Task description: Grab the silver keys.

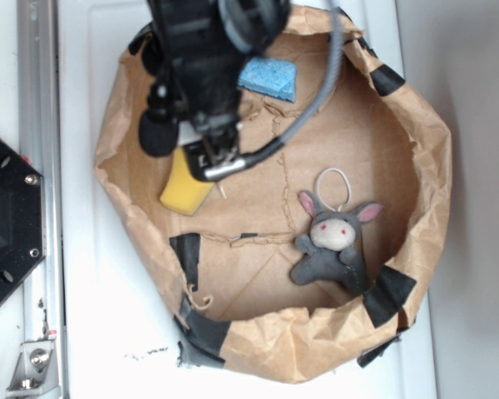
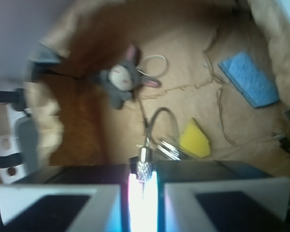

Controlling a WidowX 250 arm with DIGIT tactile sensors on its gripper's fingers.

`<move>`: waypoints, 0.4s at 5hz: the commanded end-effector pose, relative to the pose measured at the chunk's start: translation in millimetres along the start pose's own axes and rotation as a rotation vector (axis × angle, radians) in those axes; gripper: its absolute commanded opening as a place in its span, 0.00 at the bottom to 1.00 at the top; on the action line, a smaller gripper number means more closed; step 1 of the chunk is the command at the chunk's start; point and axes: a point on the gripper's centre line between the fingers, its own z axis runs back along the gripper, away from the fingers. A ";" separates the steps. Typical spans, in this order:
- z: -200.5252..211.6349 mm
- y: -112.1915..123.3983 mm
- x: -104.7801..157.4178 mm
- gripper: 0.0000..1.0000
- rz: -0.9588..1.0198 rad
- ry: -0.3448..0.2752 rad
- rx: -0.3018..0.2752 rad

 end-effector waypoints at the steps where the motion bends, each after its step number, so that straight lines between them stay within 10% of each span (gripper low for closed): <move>1: 0.3 -22.0 7.2 0.00 -0.032 -0.107 0.129; 2: -2.4 -21.6 9.1 0.00 -0.024 -0.120 0.145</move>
